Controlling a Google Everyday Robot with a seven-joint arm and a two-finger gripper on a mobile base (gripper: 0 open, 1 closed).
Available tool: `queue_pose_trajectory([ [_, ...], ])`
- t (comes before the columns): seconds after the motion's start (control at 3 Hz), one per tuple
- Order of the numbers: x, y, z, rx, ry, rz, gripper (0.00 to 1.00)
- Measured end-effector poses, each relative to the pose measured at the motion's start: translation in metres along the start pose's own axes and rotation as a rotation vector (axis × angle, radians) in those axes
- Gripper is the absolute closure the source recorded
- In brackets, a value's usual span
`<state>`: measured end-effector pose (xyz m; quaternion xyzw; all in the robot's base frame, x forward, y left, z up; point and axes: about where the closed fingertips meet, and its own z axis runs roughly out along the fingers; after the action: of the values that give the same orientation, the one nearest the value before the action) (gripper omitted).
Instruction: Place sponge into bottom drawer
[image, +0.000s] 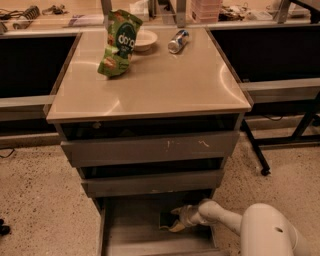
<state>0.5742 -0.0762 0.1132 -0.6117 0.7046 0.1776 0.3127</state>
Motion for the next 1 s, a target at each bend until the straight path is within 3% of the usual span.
queue_pose_trajectory([
  [0.67,0.0,0.0001,0.0001,0.0,0.0,0.0,0.11],
  [1.0,-0.0001,0.0002,0.0002,0.0,0.0,0.0,0.0],
])
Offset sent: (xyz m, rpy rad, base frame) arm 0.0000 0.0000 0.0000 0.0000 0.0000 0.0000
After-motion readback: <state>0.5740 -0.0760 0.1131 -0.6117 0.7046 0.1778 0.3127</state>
